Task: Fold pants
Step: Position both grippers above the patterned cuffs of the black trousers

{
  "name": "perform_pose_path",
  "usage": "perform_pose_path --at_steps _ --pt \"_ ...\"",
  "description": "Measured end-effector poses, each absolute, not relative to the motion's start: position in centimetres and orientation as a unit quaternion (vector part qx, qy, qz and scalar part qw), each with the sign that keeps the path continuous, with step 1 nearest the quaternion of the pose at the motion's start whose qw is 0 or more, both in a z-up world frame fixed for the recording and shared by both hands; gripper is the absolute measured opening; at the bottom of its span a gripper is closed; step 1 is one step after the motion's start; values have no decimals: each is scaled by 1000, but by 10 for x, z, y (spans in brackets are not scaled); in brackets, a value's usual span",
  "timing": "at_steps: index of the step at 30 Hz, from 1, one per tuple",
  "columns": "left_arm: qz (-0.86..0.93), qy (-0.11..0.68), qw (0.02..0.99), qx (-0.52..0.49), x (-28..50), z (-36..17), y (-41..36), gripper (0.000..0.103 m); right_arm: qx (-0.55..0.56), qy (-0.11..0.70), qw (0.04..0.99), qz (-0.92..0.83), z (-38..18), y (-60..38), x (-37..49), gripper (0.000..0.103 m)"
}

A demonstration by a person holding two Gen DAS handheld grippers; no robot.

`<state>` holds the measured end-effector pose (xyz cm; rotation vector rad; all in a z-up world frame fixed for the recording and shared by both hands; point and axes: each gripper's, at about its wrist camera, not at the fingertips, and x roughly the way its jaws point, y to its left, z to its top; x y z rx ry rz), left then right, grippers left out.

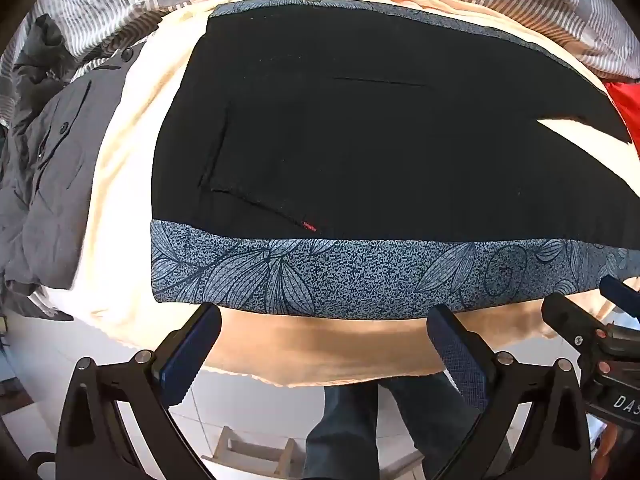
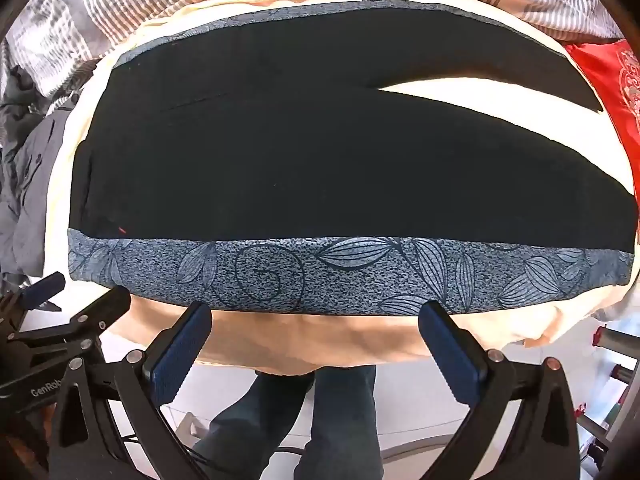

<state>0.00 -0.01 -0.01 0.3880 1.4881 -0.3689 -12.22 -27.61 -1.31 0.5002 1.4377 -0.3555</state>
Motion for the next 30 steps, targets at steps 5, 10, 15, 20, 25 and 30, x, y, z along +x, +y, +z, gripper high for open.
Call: perform_pose_path --at_steps 5,10,15,20,25,30 --pt "-165 676 695 180 3 2 -2 103 215 651 709 -165 -13 -276 -115 103" --pt "-165 667 705 176 0 -3 1 103 199 656 706 -176 -13 -275 -113 103" --pt "-162 667 706 173 0 -4 1 103 200 656 706 -175 -15 -275 -115 103" --pt "-160 671 704 168 4 -3 3 103 202 645 716 -175 -15 -271 -114 103" --pt "-154 670 705 174 5 -2 3 103 197 638 723 -178 -15 -268 -115 103" --pt "-150 674 704 169 7 -2 5 103 197 641 721 -176 -17 -268 -115 103"
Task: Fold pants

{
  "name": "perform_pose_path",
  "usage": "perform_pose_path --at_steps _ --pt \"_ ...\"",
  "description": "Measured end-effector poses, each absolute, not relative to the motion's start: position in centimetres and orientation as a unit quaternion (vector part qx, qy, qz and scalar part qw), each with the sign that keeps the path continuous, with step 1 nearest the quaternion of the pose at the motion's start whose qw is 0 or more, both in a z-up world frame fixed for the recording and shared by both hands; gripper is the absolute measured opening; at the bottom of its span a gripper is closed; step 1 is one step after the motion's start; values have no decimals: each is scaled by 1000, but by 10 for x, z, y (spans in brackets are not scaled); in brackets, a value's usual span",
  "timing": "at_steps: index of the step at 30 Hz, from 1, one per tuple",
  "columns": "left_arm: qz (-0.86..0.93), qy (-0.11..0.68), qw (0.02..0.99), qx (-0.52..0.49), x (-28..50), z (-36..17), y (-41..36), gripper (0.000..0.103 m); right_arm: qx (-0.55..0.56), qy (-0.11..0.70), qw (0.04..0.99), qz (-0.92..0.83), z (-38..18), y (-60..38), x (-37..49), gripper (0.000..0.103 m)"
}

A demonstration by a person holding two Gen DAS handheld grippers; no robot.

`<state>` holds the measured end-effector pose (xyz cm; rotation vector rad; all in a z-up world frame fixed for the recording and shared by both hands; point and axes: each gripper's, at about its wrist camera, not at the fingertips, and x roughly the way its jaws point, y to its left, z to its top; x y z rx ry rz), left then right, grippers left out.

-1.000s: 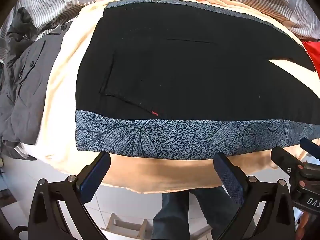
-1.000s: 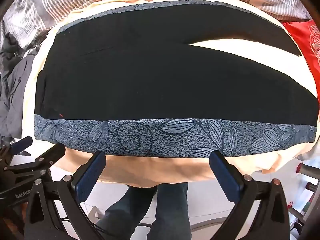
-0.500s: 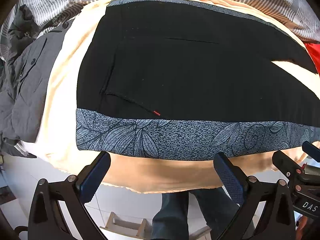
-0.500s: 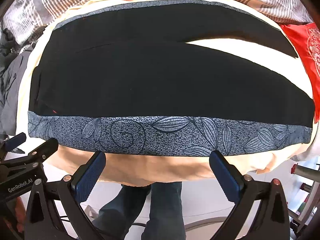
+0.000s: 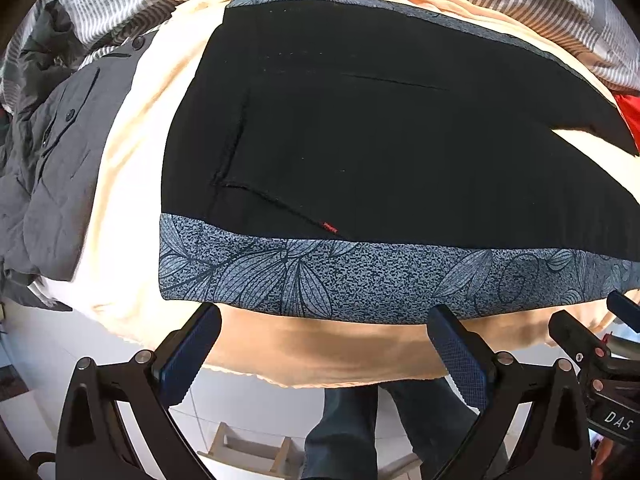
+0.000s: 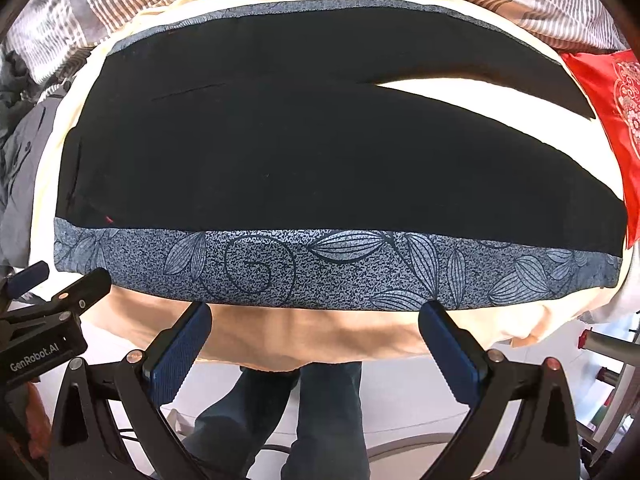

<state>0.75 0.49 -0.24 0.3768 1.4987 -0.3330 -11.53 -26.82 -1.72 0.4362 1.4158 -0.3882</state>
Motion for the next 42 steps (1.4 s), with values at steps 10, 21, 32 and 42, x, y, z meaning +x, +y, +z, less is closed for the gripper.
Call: perform_pose_path --at_steps 10,21,32,42 --pt "-161 655 724 147 16 1 15 103 197 635 727 -173 -18 -267 -113 103" --pt "-149 667 713 159 19 -1 16 103 200 621 738 -171 -13 -264 -112 103" --pt "-152 683 703 128 21 -4 16 103 361 564 733 -125 -13 -298 -134 103" --pt "-180 705 686 -6 35 -15 47 103 618 428 654 -84 -88 -348 -212 77"
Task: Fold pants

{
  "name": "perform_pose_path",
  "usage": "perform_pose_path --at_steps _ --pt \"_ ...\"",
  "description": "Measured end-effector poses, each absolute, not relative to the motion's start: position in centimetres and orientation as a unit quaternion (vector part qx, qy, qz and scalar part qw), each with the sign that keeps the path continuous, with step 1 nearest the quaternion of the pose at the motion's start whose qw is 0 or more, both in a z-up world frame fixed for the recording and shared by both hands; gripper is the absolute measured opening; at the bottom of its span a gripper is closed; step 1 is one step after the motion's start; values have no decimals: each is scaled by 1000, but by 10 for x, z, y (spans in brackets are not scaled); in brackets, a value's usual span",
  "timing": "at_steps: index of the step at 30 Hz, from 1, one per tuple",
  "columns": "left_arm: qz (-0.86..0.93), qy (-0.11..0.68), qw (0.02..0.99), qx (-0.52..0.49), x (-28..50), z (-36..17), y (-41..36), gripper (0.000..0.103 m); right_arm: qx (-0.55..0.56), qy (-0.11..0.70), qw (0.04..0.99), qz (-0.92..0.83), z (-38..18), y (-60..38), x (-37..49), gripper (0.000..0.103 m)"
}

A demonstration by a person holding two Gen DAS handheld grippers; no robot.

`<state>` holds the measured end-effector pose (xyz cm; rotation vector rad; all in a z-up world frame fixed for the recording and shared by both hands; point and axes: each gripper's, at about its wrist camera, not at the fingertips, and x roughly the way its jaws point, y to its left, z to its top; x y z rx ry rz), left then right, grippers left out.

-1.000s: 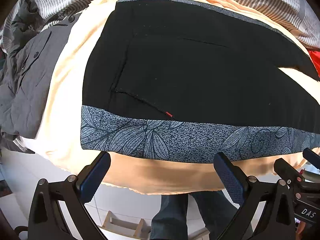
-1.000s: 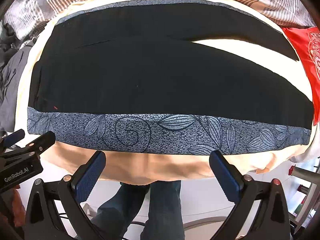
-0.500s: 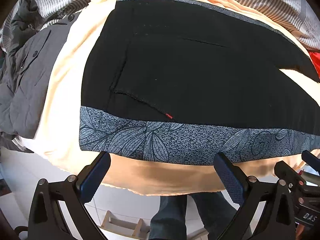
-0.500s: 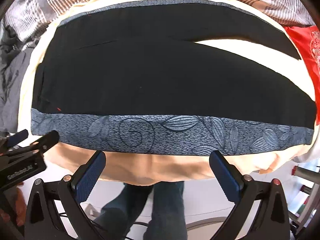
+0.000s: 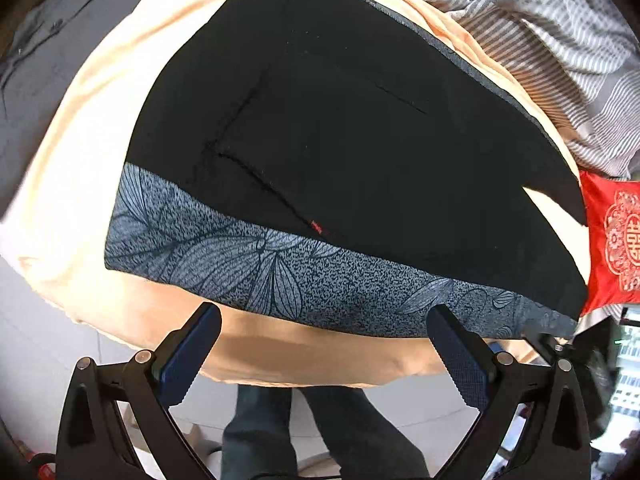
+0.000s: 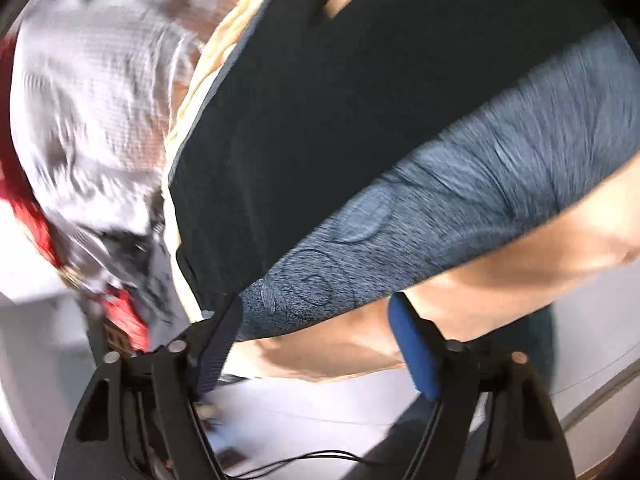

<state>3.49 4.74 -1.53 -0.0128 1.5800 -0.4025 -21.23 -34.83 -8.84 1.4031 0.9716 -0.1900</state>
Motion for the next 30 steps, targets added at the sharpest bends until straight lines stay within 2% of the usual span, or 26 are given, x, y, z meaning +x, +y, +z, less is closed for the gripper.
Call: perform_pose_path --at_steps 5,10,13,15,16,17,18,19,20,30 --pt "-200 721 663 -29 24 -24 46 103 691 391 604 -77 -128 -341 -225 76" --pt "-205 729 651 -51 13 -33 48 103 727 343 593 -41 -146 -342 -227 76" --pt "-200 733 647 -62 10 -42 46 103 739 320 592 -14 -151 -345 -225 69" --pt "-197 736 644 -73 7 -45 48 103 754 304 582 -10 -155 -348 -222 67" --pt "-195 737 642 -82 5 -47 48 103 762 301 574 -8 -155 -350 -221 61" --pt "-193 738 640 -89 2 -48 50 103 767 302 566 -8 -155 -351 -217 45" --pt "-191 739 639 -96 1 -49 50 103 774 302 556 -6 -152 -351 -210 34" --pt "-190 739 638 -104 0 -51 51 103 779 300 550 0 -151 -353 -209 18" --pt "-186 740 636 -116 -2 -51 53 103 783 298 546 8 -145 -354 -206 9" --pt "-134 709 636 -274 11 -62 64 103 783 303 538 80 -103 -373 -192 9"
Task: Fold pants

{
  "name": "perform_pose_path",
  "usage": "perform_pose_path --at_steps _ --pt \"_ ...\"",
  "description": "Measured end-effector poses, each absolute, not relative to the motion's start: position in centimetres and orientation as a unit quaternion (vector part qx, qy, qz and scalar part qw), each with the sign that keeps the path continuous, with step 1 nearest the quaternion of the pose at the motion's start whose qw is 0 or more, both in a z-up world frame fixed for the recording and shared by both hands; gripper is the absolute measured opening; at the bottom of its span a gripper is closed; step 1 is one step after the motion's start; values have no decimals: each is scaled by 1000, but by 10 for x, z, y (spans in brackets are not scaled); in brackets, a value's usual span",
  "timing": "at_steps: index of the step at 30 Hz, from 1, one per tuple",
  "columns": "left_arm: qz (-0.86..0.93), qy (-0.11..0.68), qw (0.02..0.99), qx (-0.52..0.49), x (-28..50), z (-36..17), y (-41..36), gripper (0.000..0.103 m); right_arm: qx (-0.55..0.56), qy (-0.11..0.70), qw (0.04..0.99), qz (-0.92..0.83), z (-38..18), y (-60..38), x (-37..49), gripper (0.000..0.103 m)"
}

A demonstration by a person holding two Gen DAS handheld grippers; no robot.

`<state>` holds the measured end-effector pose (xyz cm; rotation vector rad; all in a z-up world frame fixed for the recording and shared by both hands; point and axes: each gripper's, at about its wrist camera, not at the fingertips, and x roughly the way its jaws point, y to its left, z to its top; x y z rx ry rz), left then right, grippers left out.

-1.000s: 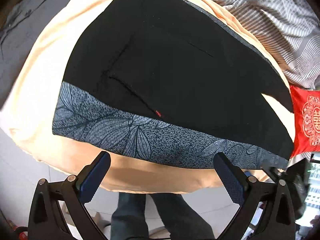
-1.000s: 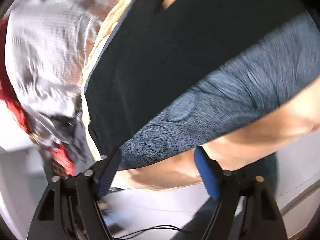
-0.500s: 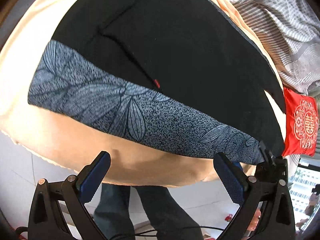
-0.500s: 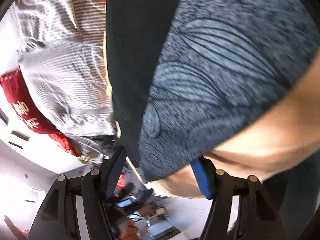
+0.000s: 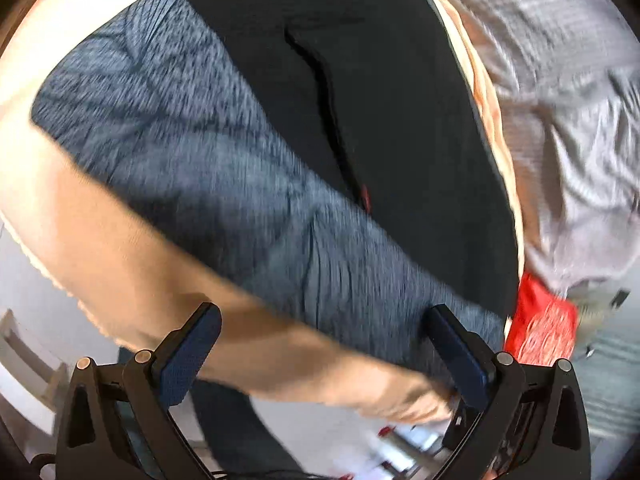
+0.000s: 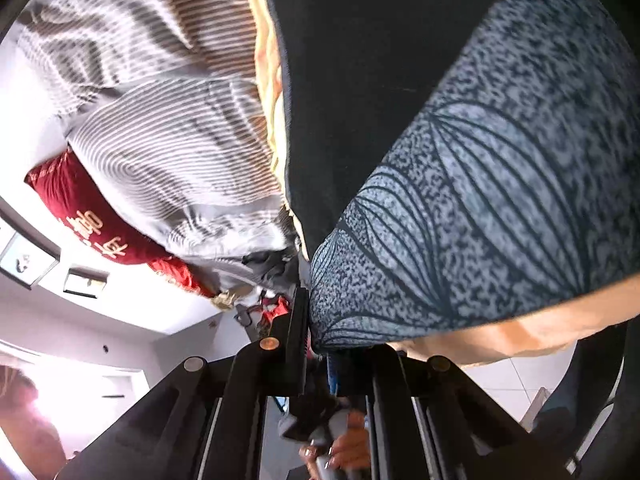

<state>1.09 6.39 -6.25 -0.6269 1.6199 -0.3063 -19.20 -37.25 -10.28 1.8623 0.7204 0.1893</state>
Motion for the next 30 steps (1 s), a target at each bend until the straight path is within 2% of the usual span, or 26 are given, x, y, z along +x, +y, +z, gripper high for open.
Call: perform_pose_path --at_steps 2,3,4,5,6,7,8,9,16,20,25,30 --pt "-128 700 643 -282 21 -63 62 103 778 314 537 85 -101 -373 -183 9" --pt "-121 697 649 -279 25 -62 61 92 775 319 538 86 -101 -375 -182 9" --pt "-115 694 655 -275 31 -59 62 71 772 327 537 86 -101 -376 -181 9" --pt "-113 698 655 -267 35 -60 61 63 770 335 537 84 -99 -378 -177 9" --pt "-108 700 659 -255 39 -56 59 43 763 347 539 79 -97 -378 -174 9" --pt "-112 696 663 -251 41 -54 61 33 754 362 543 72 -95 -379 -171 9" --pt "-110 698 666 -239 44 -48 61 32 747 373 547 68 -91 -380 -169 9" --pt "-110 696 673 -225 46 -38 60 24 739 381 551 65 -87 -381 -166 8" --pt "-147 659 722 -150 70 36 29 22 646 419 633 80 -24 -418 -116 8" --pt "-168 649 726 -153 111 54 6 22 601 431 669 78 -3 -448 -68 8" --pt "-190 640 734 -125 175 46 -28 22 557 449 696 61 -10 -477 1 8" --pt "-188 652 728 -102 233 -3 -58 22 533 479 697 25 -53 -492 66 8"
